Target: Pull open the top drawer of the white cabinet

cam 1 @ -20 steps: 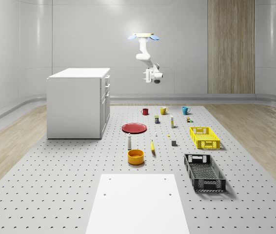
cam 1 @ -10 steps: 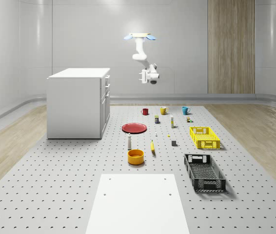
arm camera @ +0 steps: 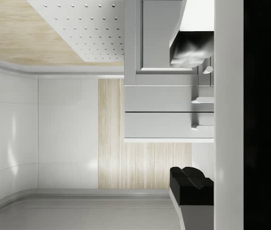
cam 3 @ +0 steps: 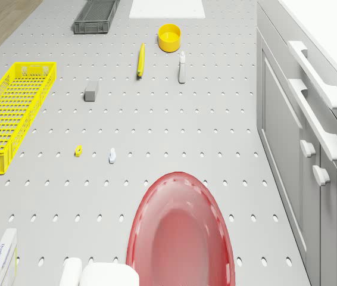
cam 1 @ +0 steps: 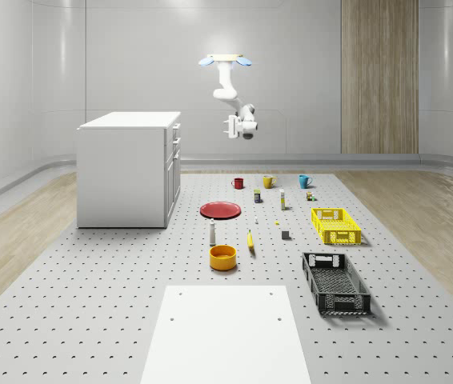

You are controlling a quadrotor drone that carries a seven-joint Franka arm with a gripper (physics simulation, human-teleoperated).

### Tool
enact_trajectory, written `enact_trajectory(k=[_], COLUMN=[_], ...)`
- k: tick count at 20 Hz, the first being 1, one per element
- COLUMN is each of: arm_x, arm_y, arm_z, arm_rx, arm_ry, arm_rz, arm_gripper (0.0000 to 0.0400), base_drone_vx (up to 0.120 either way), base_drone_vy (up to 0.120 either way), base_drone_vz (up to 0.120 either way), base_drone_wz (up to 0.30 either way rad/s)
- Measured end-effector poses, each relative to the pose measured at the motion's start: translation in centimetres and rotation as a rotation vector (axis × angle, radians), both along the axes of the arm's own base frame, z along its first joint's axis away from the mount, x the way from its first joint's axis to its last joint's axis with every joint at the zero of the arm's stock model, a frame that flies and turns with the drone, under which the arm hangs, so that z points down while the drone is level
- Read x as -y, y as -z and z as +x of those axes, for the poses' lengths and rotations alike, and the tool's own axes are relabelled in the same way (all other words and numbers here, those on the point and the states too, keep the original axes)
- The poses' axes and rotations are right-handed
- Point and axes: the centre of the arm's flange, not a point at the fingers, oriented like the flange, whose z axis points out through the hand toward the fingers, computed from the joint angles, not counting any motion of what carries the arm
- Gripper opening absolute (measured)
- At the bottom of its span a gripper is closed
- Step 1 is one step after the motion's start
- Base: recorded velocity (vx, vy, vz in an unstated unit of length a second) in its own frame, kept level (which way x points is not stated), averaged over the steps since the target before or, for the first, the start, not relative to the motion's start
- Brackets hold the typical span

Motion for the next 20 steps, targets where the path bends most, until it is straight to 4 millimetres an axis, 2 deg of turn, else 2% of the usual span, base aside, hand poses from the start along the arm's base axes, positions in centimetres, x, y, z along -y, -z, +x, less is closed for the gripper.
enact_trajectory(k=[9,12,16,20], arm_x=[0.0,0.0,0.0,0.0], arm_y=[0.0,0.0,0.0,0.0], arm_z=[0.0,0.0,0.0,0.0], arm_rx=[0.0,0.0,0.0,0.0], arm_ry=[0.0,0.0,0.0,0.0], arm_rz=[0.0,0.0,0.0,0.0], arm_gripper=[0.0305,0.0305,0.0305,0.0305], base_drone_vx=[0.12,0.12,0.12,0.12], base_drone_vy=[-0.004,-0.12,-0.01,-0.11], base_drone_vz=[0.0,0.0,0.0,0.0], base_drone_wz=[0.0,0.0,0.0,0.0])
